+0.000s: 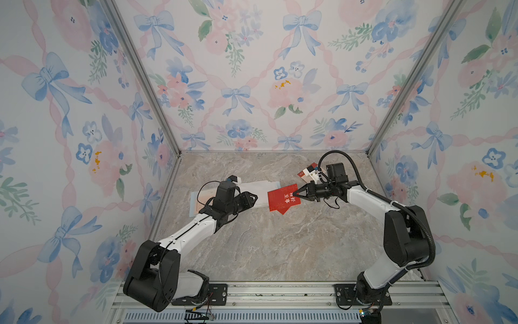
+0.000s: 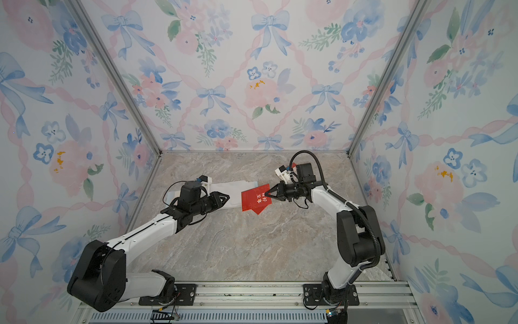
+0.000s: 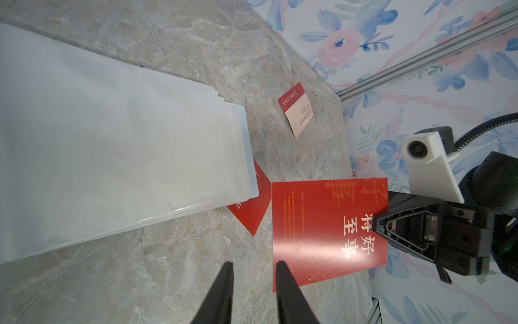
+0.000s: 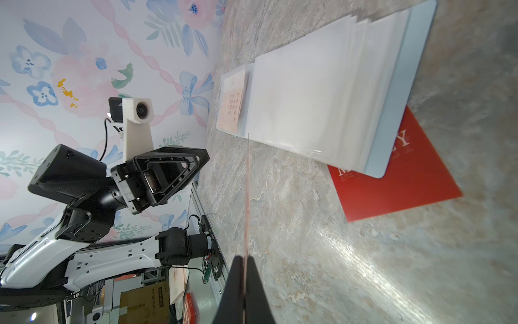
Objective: Place the photos into the photo albums
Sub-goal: Pick up the photo at the center of the board.
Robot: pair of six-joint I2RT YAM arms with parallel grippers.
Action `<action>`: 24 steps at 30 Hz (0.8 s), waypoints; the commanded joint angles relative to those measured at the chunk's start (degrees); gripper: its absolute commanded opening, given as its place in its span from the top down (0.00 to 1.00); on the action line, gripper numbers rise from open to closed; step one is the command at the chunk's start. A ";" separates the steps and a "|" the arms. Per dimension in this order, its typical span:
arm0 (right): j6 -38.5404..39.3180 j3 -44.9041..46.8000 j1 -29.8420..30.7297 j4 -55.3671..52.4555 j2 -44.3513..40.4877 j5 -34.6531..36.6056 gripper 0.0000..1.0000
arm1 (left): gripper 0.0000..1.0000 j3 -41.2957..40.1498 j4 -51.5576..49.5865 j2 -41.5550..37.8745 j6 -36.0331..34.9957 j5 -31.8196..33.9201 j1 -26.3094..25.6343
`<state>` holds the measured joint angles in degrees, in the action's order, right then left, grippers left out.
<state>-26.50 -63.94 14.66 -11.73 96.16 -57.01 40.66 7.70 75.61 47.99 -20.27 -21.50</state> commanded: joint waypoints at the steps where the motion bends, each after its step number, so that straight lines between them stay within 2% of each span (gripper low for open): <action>1: -0.50 0.18 -0.44 1.42 -1.01 -0.99 1.00 | 0.70 -2.69 5.91 -1.09 2.04 -5.83 0.89; 6: -1.64 0.40 -0.67 2.74 -1.00 -1.08 1.00 | 0.70 -5.65 13.96 0.15 5.59 -11.46 2.08; 14: -2.83 0.46 -1.58 4.31 -1.01 -1.67 1.00 | 0.69 -5.95 16.93 1.48 4.70 -14.39 2.82; 21: -2.63 0.02 -1.92 4.01 -1.05 -2.79 1.00 | 0.55 -6.57 20.54 2.61 4.44 -18.44 4.75; 24: -2.15 0.04 -2.17 3.77 -1.02 -2.83 1.00 | 0.55 -6.97 21.44 2.91 4.06 -19.98 5.87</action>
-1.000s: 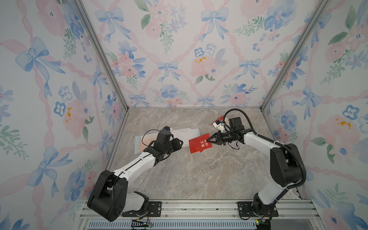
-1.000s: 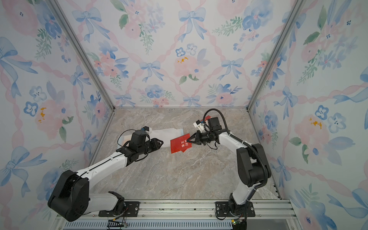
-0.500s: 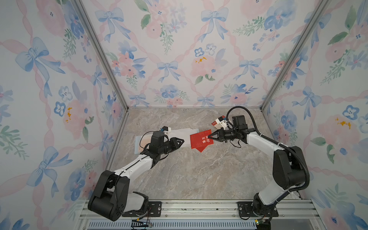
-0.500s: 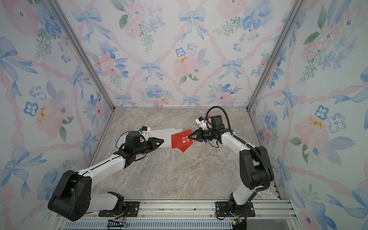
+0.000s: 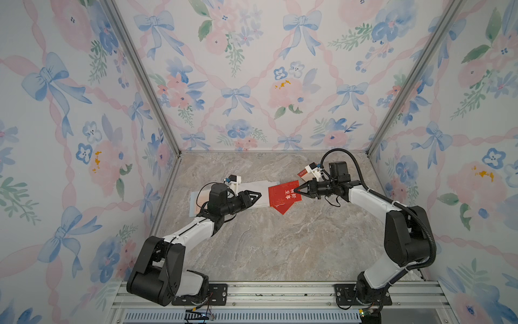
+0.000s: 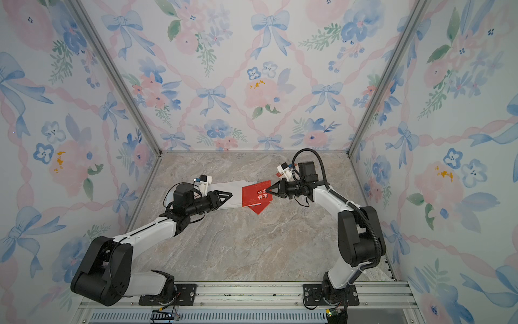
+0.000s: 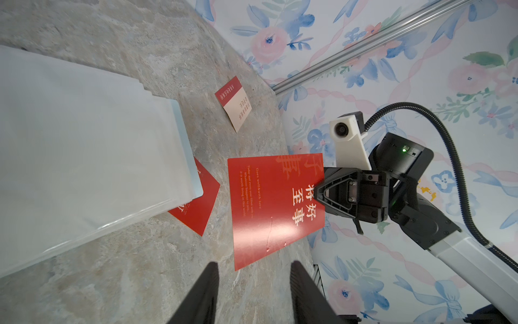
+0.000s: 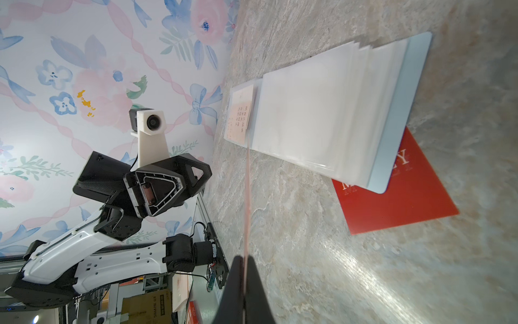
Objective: Place the photos into the photo albums
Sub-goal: Pick up the photo at the center of the board.
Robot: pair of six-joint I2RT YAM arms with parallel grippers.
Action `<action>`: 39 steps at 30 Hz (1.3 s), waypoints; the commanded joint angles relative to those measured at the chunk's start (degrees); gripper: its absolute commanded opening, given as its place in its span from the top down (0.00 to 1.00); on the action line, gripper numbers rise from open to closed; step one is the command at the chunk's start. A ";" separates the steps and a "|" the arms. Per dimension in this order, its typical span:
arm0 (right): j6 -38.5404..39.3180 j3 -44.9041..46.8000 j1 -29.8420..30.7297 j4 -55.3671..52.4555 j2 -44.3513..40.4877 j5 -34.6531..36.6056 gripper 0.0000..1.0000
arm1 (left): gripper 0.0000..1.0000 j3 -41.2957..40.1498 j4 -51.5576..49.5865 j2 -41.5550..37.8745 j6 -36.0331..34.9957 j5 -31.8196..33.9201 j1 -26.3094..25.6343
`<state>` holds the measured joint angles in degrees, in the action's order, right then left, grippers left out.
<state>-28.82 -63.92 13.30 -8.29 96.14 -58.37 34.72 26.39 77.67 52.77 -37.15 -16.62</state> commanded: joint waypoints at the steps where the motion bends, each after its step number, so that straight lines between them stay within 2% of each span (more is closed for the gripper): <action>1: 0.09 -0.02 -0.95 0.46 -0.96 -1.55 1.00 | 0.55 -1.17 2.98 0.94 -0.74 -3.67 1.34; 9: -1.31 -0.24 -1.91 2.19 -3.16 -4.39 1.00 | 0.54 -2.95 6.75 1.77 -1.01 -9.52 4.81; 17: -6.60 0.68 -1.92 9.56 -3.35 -7.40 1.00 | 0.55 -3.78 11.81 2.57 1.03 -14.15 6.16; 20: -10.88 1.19 -1.49 13.29 -3.08 -8.15 1.00 | 0.54 -3.76 13.24 3.05 1.83 -15.10 6.20; 39: -15.57 -3.92 8.79 18.59 3.30 -10.79 1.00 | 0.56 -2.20 18.90 3.73 6.20 -16.58 5.22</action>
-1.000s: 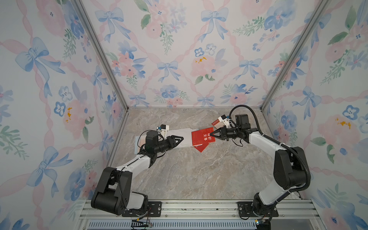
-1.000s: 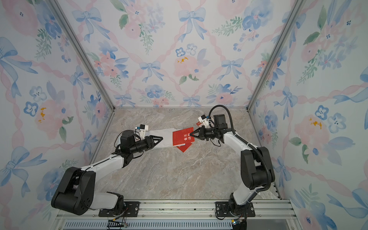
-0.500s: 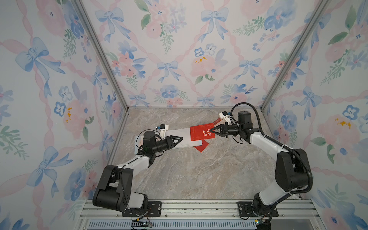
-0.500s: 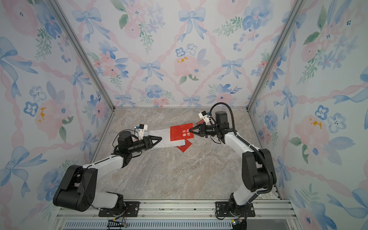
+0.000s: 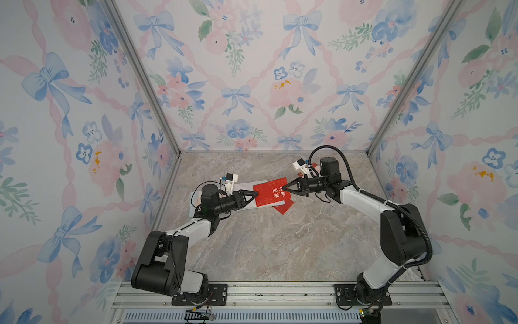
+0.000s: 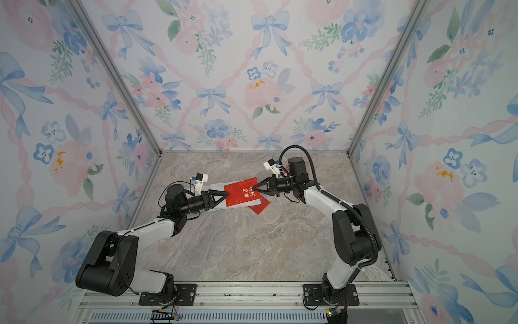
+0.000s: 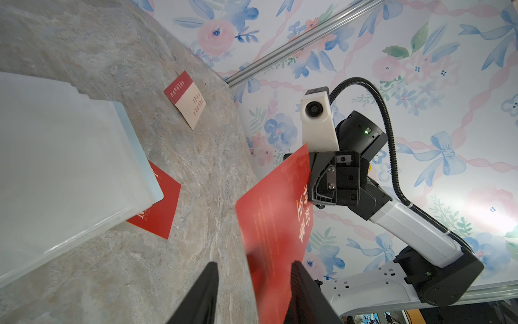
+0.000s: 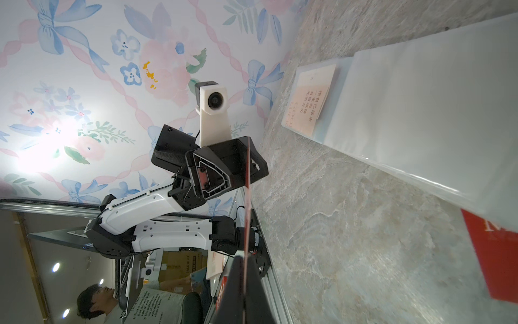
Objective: Place the photos into the photo albums
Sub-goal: Pick up the photo at the center of the board.
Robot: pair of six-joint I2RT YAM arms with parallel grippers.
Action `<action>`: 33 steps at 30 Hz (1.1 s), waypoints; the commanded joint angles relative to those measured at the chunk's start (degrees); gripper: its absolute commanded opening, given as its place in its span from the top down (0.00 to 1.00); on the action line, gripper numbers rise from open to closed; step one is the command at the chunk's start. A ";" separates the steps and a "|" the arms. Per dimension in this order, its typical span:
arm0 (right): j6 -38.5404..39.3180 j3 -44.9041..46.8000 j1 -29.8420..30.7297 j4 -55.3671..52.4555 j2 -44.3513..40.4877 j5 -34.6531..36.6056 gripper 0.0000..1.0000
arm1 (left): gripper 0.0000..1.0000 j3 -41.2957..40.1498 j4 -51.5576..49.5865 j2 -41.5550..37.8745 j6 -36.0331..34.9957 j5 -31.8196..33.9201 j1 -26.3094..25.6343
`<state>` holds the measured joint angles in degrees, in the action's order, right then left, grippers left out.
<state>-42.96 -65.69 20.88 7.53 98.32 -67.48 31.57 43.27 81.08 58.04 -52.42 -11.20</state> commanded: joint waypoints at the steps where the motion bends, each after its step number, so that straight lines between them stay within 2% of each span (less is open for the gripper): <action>1: -1.46 -2.31 1.43 2.83 1.37 -1.69 1.00 | 0.56 0.95 2.06 0.09 1.01 -1.27 -0.17; 10: -4.90 -2.77 2.63 6.93 4.68 -1.04 1.00 | 0.67 0.62 2.27 -0.60 1.72 -1.28 -0.14; 14: -3.09 -3.56 2.31 4.13 5.34 0.30 0.97 | 0.83 0.08 2.26 -0.66 2.68 -0.54 0.66; 16: -0.56 -4.28 2.29 0.58 5.30 1.21 0.92 | 0.97 -0.43 2.26 -0.41 3.52 -0.23 1.92; 17: 2.09 -5.05 2.28 -3.13 5.16 2.09 0.88 | 1.00 -0.79 2.26 -0.39 3.74 0.06 2.51; 21: 13.67 -8.66 2.08 -17.23 5.30 5.90 0.68 | 1.00 -1.99 2.26 -0.69 3.63 0.22 4.70; 25: 16.33 -9.22 1.36 -20.65 5.34 7.58 0.64 | 1.00 -3.33 1.36 -0.40 2.99 -0.23 9.17; 27: 16.62 -8.93 0.90 -20.98 5.36 8.06 0.64 | 1.00 -3.51 -3.09 -0.32 0.37 0.06 12.31; 29: 17.47 -8.99 0.64 -22.13 5.48 8.78 0.64 | 1.00 -2.38 -10.94 -0.48 -5.45 1.00 15.36; 31: 18.46 -9.01 0.46 -23.28 5.56 9.58 0.64 | 1.00 -0.49 -19.26 -1.07 -10.06 3.25 18.06; 33: 19.15 -8.89 0.32 -23.97 5.48 10.12 0.64 | 1.00 2.81 -31.19 -1.45 -16.44 8.70 19.89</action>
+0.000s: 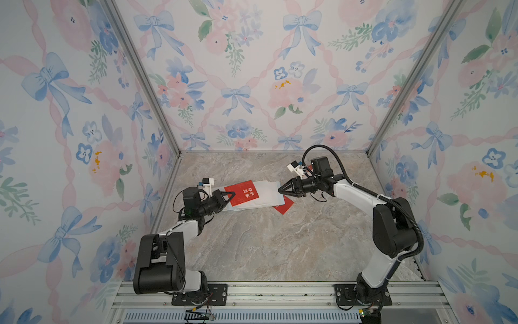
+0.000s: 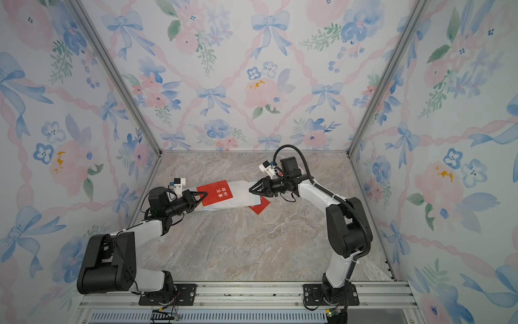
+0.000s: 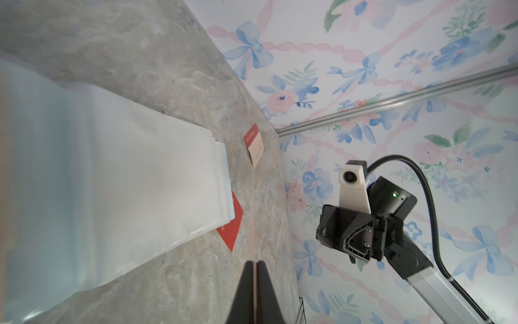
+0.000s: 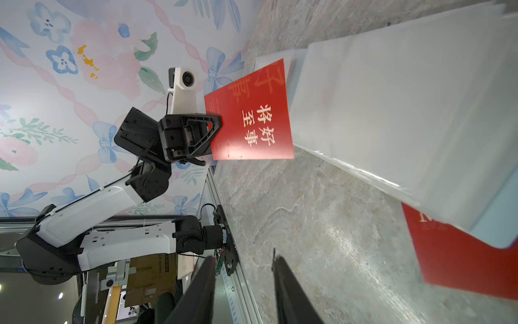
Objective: Place the photos into the photo albums
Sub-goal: Pick up the photo at the center of the board, then insert the photo into the photo album.
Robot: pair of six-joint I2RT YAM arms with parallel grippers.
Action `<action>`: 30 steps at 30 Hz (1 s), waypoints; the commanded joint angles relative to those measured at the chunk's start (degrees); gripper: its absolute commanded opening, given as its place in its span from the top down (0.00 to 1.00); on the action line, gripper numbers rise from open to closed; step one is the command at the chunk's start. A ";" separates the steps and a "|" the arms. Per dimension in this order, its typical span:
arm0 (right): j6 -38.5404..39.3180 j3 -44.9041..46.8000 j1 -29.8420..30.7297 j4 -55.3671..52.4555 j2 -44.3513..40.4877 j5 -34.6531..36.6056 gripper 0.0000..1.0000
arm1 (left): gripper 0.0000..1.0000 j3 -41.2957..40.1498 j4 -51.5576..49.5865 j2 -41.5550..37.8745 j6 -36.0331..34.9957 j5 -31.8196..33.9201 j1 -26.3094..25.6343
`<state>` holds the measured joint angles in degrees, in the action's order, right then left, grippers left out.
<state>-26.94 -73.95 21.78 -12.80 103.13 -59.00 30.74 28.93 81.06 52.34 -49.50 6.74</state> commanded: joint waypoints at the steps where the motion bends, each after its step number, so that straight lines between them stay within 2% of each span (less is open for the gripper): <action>1: 3.27 -0.57 -0.58 -3.76 0.58 1.78 0.64 | 1.00 6.16 -23.21 -1.43 -14.18 9.58 2.54; 3: 3.51 -0.23 -0.69 -3.74 0.43 1.87 0.64 | 1.00 10.62 -31.21 -1.51 -18.76 14.98 3.85; 13: 6.26 1.17 -3.03 -5.95 0.38 1.79 0.64 | 1.00 14.40 -34.54 0.44 -22.97 7.29 12.66; 19: 7.07 0.86 -4.02 -6.70 1.10 1.57 0.64 | 1.00 17.53 -35.96 5.57 -27.54 0.90 12.02; 26: 7.87 1.23 -4.55 -6.29 2.28 0.82 0.65 | 1.00 19.75 -36.31 8.12 -27.99 2.26 11.65; 30: 7.78 1.68 -5.24 -5.99 3.04 0.56 0.65 | 1.00 19.55 -36.48 9.16 -28.11 3.71 9.74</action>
<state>-20.32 -73.45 17.63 -18.02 104.92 -57.82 49.84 -6.13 89.14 25.87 -46.02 17.80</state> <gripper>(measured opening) 0.353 0.046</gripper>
